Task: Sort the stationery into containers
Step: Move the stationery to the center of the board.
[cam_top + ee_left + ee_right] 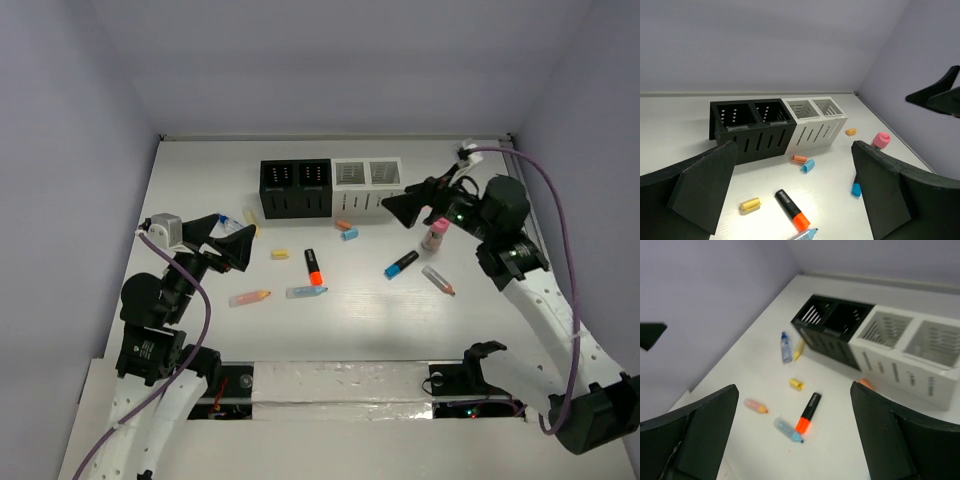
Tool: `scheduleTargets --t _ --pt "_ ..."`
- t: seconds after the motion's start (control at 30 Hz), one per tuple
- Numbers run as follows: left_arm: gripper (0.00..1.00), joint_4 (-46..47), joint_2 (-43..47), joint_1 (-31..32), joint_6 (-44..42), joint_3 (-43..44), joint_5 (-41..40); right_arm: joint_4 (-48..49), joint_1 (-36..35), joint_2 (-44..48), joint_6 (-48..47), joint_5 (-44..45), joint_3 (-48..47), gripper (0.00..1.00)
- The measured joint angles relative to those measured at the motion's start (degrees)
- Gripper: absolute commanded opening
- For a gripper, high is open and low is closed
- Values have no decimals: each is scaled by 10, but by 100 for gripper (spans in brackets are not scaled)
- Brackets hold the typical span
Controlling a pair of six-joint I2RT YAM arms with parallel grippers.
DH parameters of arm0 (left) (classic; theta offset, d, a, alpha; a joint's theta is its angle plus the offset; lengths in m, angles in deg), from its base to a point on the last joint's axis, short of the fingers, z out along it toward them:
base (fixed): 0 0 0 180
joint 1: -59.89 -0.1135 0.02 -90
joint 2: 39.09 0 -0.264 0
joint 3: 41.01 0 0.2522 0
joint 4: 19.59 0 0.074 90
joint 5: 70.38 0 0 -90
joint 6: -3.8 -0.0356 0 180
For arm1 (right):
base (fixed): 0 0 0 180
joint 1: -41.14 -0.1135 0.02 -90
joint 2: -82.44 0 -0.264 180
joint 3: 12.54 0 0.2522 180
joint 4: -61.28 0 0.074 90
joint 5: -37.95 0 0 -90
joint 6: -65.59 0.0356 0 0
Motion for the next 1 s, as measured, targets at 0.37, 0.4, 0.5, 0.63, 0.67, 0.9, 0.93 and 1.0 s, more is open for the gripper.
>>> scheduleTargets --t 0.37,0.4,0.5,0.63,0.67,0.9,0.93,1.0 --pt "99 -16 1 0 -1 1 -36 -33 -188 -195 -63 61 -104 23" --pt "99 -18 2 0 -1 1 -44 -34 -202 -216 -66 69 -120 19" --pt "99 -26 10 0 -1 1 -70 -47 -246 -295 -84 92 -187 4" --pt "99 -43 23 0 1 9 -130 -63 -298 -416 -102 105 -299 1" --pt "99 -47 26 0 1 11 -146 -75 -310 -449 -108 106 -333 1" --pt "92 -70 44 0 9 24 -234 -153 -370 -668 -151 130 -577 3" --pt "88 -72 47 0 9 25 -243 -163 -375 -693 -154 133 -602 3" --pt "86 -79 55 0 11 27 -261 -184 -382 -745 -162 135 -661 3"
